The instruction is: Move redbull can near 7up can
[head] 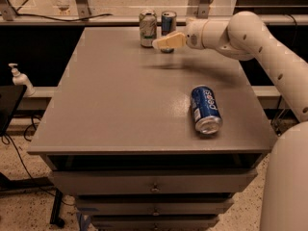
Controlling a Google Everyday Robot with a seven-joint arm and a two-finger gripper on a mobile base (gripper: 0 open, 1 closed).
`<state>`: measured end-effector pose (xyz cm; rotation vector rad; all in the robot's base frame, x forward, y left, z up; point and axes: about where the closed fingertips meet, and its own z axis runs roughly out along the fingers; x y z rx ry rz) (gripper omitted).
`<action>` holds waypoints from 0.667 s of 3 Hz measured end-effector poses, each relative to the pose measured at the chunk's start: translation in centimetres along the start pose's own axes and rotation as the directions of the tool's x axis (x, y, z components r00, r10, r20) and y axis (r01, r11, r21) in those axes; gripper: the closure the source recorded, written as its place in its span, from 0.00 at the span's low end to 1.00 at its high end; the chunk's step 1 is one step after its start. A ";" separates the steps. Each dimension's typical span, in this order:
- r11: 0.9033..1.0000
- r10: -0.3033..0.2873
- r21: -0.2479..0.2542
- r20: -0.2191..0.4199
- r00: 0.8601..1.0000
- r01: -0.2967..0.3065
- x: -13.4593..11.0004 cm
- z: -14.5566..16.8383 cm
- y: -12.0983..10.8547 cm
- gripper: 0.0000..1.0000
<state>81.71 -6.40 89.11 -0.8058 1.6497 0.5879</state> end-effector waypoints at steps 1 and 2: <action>0.999 -0.028 0.019 0.030 0.999 0.028 -1.6 -4.9 1.0 0.00; 0.996 -0.069 0.064 0.059 0.996 0.065 -3.1 -10.4 2.5 0.00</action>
Offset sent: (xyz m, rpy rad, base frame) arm -0.1426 -0.0967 0.0830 -0.0128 -0.1697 -0.0959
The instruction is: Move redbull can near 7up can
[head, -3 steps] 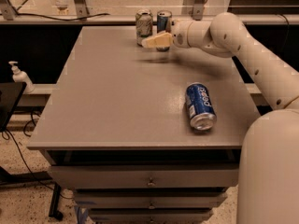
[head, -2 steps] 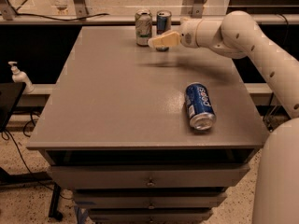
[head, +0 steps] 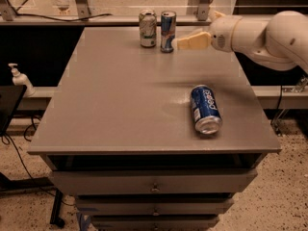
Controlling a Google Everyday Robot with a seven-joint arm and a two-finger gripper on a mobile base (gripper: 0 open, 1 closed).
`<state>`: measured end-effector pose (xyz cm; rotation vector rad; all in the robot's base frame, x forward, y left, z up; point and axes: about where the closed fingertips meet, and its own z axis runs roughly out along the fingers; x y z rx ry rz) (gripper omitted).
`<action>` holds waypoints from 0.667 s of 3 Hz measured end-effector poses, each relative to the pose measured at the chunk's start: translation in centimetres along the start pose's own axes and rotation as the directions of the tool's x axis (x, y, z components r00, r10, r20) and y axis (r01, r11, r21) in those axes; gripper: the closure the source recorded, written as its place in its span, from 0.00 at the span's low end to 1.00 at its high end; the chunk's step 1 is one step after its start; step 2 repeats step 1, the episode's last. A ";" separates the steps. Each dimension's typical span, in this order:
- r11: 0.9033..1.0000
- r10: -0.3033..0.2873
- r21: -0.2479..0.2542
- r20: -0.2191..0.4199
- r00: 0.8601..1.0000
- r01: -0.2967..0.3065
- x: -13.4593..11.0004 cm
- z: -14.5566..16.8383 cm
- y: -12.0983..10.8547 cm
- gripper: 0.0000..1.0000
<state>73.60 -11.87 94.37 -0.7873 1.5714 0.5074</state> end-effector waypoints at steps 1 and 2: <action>1.000 0.003 0.008 -0.004 1.000 -0.003 0.4 -1.0 -0.2 0.00; 1.000 0.003 0.008 -0.004 1.000 -0.003 0.4 -1.0 -0.2 0.00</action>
Offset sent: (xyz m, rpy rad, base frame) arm 0.0000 0.0000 0.0000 0.0000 0.0000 0.0000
